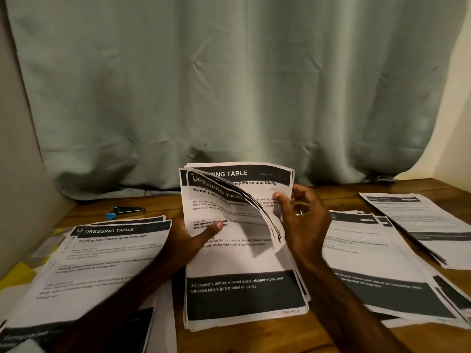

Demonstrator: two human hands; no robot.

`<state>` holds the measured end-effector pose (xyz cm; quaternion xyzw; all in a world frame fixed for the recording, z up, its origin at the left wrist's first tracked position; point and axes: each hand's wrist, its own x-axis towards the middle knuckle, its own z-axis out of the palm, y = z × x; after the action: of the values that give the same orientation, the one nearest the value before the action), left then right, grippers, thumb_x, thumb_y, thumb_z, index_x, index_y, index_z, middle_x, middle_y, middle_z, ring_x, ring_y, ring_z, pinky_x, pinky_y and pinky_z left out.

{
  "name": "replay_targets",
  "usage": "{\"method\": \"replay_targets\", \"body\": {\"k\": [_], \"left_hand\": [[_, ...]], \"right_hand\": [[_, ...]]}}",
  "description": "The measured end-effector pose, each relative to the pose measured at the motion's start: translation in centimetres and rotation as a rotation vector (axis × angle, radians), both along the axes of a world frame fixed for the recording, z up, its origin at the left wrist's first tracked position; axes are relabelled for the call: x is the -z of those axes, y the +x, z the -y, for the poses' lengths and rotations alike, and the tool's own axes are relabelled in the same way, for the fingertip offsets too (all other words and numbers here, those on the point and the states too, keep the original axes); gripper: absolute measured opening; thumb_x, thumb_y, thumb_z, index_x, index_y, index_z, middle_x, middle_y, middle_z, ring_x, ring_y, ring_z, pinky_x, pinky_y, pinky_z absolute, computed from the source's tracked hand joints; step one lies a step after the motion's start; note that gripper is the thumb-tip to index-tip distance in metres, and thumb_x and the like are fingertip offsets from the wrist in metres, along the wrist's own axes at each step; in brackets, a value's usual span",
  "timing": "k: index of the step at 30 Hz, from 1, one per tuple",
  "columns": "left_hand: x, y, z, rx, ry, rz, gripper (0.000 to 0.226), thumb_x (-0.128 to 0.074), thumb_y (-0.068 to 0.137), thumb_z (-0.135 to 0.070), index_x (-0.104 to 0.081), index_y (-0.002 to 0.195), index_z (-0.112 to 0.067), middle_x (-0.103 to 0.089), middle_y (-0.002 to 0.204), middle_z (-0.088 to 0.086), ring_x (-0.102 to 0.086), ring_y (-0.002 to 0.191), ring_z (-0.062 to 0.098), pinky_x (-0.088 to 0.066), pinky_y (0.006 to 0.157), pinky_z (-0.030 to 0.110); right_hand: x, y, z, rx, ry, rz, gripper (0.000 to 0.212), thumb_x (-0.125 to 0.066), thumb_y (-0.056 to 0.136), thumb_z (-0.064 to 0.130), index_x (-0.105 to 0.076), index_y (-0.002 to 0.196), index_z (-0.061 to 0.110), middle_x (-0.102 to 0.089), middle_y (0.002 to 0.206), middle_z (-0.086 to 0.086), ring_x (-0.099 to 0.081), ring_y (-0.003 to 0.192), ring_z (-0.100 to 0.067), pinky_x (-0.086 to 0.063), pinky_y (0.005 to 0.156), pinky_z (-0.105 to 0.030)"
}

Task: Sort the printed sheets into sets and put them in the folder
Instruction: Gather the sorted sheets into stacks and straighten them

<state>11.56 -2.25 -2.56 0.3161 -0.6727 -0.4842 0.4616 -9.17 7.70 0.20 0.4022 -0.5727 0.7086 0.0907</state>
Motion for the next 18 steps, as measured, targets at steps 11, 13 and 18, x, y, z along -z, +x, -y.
{"method": "replay_targets", "body": {"k": [11, 13, 18], "left_hand": [[-0.04, 0.18, 0.00, 0.008, 0.004, -0.010, 0.030, -0.081, 0.084, -0.014, -0.064, 0.105, -0.029, -0.078, 0.092, -0.014, -0.077, 0.086, 0.015, -0.062, 0.068, 0.026], [0.09, 0.15, 0.09, 0.003, 0.010, -0.016, 0.031, -0.081, 0.083, -0.015, -0.065, 0.106, -0.028, -0.079, 0.094, -0.009, -0.077, 0.086, 0.016, -0.063, 0.069, 0.028], [0.08, 0.17, 0.25, -0.009, 0.019, -0.028, 0.031, -0.082, 0.082, -0.015, -0.066, 0.106, -0.027, -0.079, 0.096, -0.006, -0.077, 0.086, 0.016, -0.063, 0.069, 0.029]], "right_hand": [[-0.06, 0.10, 0.01, -0.075, -0.053, 0.013, 0.025, -0.077, 0.090, 0.018, -0.067, 0.112, 0.017, -0.071, 0.092, 0.022, -0.072, 0.083, 0.003, -0.059, 0.063, -0.017], [-0.07, 0.23, -0.08, -0.077, -0.049, 0.007, 0.024, -0.077, 0.091, 0.019, -0.065, 0.112, 0.018, -0.070, 0.093, 0.023, -0.073, 0.084, 0.001, -0.060, 0.064, -0.019], [-0.23, 0.61, -0.39, -0.014, -0.079, -0.159, 0.012, -0.076, 0.092, 0.014, -0.069, 0.100, 0.019, -0.069, 0.091, 0.021, -0.069, 0.084, 0.006, -0.059, 0.069, -0.021]]}}
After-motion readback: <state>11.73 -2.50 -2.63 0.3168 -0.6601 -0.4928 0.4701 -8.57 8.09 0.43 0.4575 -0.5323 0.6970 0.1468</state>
